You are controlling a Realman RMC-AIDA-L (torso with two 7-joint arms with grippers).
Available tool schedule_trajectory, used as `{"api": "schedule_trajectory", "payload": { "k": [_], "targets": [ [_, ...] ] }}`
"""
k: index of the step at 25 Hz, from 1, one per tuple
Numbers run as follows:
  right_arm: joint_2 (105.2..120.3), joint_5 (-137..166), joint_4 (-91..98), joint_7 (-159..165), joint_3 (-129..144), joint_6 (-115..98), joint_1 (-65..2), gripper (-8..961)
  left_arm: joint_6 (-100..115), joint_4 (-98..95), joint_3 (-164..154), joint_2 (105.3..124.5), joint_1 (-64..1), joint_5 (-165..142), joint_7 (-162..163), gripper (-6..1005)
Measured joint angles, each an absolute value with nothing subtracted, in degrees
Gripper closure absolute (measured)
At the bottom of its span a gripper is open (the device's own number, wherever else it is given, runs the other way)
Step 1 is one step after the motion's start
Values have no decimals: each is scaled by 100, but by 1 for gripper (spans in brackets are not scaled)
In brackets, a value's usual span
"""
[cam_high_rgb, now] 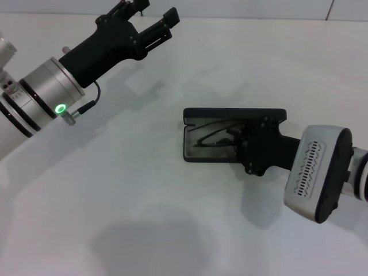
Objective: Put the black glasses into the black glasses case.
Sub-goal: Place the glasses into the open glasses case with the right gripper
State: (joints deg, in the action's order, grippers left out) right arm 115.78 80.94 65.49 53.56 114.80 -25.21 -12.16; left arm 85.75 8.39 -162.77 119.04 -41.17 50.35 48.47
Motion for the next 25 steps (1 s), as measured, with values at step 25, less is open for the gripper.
{"api": "schedule_trajectory", "payload": {
  "k": [25],
  "targets": [
    [11557,8143,6782,5494,12399,-823,-900,827,8520,985,-16286,11900,-4287,4805,5133,170]
  ]
}}
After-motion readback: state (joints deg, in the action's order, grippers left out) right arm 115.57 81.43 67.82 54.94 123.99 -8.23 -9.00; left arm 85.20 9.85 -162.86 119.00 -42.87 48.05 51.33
